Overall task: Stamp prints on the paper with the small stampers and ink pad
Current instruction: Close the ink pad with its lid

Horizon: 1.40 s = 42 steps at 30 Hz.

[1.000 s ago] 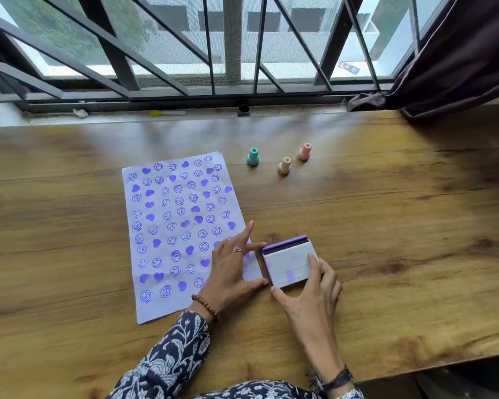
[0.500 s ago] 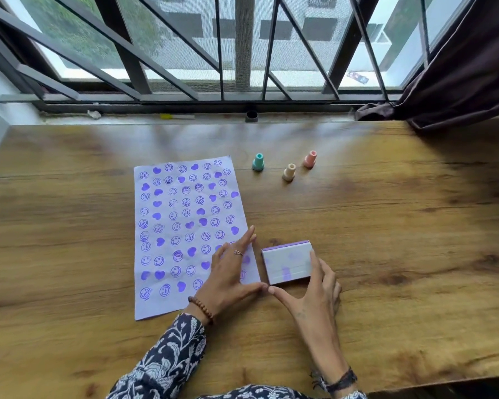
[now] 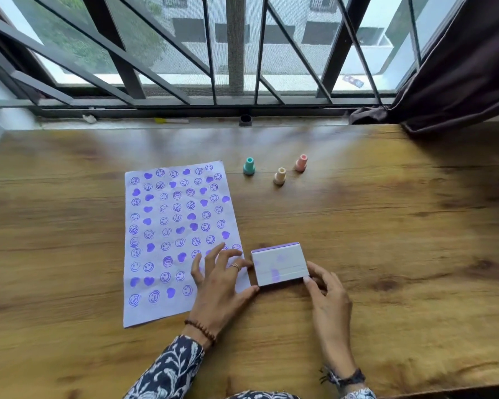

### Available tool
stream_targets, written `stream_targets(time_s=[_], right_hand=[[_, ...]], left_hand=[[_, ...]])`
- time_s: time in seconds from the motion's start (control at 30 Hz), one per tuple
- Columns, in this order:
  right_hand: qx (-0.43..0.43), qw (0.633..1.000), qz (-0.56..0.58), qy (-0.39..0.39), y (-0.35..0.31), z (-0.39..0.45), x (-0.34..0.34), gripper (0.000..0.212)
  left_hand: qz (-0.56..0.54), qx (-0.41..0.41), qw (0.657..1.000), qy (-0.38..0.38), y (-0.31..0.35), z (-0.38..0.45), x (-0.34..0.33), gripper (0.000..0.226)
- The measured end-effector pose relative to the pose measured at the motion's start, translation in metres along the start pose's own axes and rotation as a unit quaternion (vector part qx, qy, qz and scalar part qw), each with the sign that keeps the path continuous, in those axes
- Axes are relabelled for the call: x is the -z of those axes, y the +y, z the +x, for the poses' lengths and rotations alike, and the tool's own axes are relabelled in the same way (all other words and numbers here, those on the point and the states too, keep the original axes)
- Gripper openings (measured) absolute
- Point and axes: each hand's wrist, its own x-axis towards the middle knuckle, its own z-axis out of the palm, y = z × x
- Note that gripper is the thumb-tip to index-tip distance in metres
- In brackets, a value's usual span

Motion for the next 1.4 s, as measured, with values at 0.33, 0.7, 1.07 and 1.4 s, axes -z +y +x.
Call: stream_targets(time_s=[0.33,0.7,1.07,1.4], right_hand=[[0.045,0.999,-0.015,0.021,-0.007,0.056,-0.007,0.026],[0.075,0.997,-0.028,0.015,-0.006,0.082,-0.006,0.025],[0.072,0.995,-0.022,0.064,-0.009,0.108,-0.001,0.021],[0.018,0.994,-0.007,0.109,0.0,0.15,0.029,0.018]], left_hand=[[0.012,0.016,0.999,0.03,0.02,0.053,-0.007,0.032],[-0.002,0.062,0.997,0.044,0.022,0.076,-0.019,0.036],[-0.037,0.031,0.999,0.003,0.039,0.112,-0.028,0.034],[-0.004,0.008,0.999,-0.042,0.09,0.142,-0.044,0.028]])
